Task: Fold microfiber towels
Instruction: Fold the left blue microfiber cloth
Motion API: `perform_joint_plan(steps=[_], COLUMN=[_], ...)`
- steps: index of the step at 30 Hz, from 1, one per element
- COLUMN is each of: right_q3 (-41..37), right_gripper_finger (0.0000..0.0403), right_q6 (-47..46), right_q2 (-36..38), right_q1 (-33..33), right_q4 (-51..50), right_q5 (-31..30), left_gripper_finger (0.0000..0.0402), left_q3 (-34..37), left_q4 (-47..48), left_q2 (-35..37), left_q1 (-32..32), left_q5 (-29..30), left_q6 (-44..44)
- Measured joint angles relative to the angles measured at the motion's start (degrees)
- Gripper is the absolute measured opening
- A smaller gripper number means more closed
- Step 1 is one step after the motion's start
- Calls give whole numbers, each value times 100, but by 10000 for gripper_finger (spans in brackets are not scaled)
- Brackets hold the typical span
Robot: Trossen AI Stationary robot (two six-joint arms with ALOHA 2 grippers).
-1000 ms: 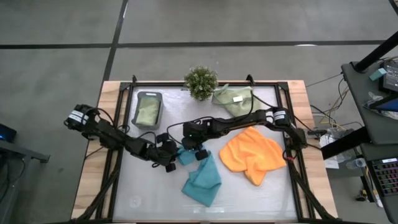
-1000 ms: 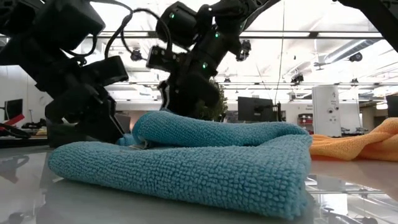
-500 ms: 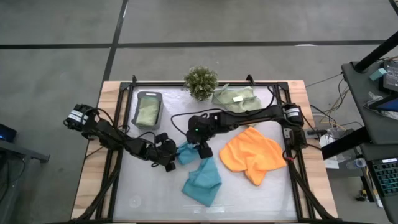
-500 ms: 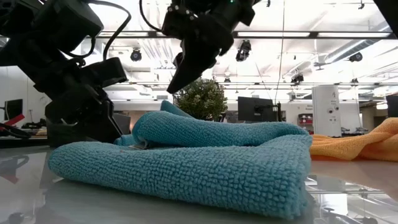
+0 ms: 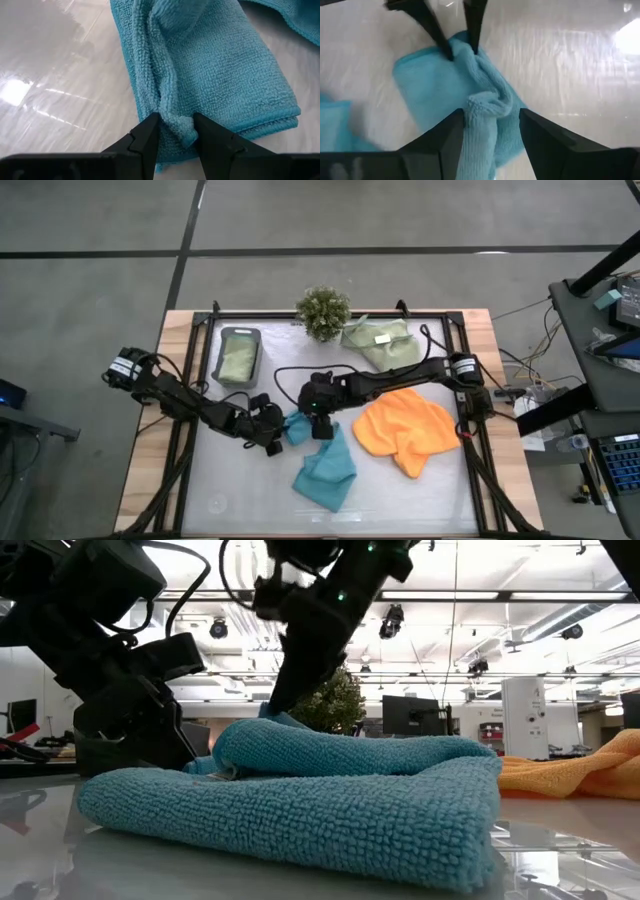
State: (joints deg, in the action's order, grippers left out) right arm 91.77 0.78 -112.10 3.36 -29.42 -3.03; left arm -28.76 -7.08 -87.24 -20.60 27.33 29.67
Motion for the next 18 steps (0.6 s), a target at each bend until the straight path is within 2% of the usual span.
perform_joint_plan(steps=[3,5,7,11,12,18], right_q3=[-2,-5,-5,-5,-5,-5], right_gripper_finger=[178,161,128,33,23,13], right_q6=[-151,-174,-180,-117,-85,25], right_q2=[-153,-208,-220,-218,-218,-262], right_q1=[2,-12,-51,-160,-178,-411], right_q4=[246,335,349,315,314,336], right_q5=[-6,-15,-97,-171,-174,-153], left_gripper_finger=[108,108,108,108,108,108], left_q3=[3,3,3,15,26,30], left_q4=[-6,-8,3,76,96,345], left_q2=[-2,-2,17,161,216,557], left_q1=[0,-4,-31,-72,-79,-85], left_q5=[0,0,1,-21,-37,-96], left_q6=[0,0,-1,-31,-48,30])
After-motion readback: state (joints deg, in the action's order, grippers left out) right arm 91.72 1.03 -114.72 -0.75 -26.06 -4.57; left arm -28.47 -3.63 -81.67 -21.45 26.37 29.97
